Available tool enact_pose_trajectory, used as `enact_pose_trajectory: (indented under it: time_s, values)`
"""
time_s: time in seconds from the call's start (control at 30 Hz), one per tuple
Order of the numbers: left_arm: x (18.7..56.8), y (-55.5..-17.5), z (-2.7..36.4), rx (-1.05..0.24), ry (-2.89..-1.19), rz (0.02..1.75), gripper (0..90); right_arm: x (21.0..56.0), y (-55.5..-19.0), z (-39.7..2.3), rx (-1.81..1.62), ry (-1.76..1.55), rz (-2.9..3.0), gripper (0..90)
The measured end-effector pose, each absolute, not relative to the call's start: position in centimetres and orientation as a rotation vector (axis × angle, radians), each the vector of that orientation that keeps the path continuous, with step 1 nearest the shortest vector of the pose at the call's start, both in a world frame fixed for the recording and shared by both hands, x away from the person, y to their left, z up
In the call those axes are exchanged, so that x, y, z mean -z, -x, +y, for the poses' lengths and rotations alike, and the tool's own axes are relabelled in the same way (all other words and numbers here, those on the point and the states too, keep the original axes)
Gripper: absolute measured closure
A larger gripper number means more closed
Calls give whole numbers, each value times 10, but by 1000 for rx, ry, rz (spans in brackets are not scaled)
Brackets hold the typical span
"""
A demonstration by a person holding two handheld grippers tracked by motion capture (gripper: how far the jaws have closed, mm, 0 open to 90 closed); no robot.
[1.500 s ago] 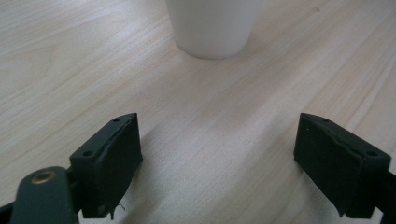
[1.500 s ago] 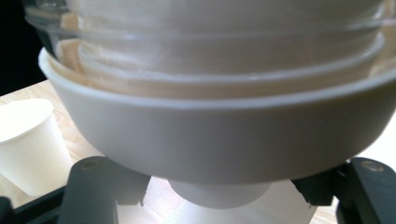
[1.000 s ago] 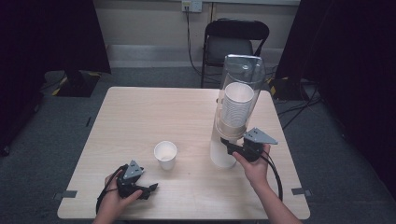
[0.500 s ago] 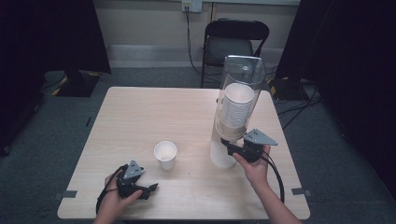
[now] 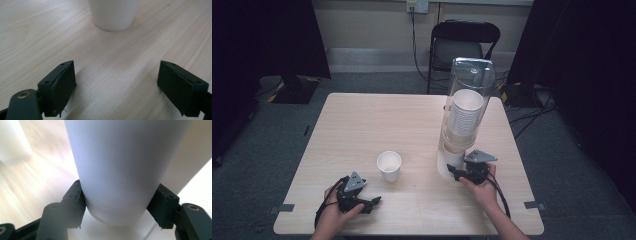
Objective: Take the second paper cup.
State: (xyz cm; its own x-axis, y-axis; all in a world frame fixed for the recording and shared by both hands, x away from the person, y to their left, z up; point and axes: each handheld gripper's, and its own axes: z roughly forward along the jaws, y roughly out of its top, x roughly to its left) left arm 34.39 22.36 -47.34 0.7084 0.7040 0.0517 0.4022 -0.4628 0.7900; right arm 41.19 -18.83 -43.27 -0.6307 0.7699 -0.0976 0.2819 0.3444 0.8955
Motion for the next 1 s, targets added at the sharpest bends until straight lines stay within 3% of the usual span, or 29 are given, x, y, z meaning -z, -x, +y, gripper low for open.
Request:
enact_pose_trajectory:
  time_s: [0.1,0.63,1.0]
  values:
    - [474,-344,224,-479,-2110,838,147,419,-413,-193,-1202,-894,2141,364]
    - [474,-343,222,-462,-2122,794,154,444,-392,-209,-1175,-848,2249,357]
    - [440,-326,188,-318,-2048,703,266,448,-373,-189,-1227,-684,2318,353]
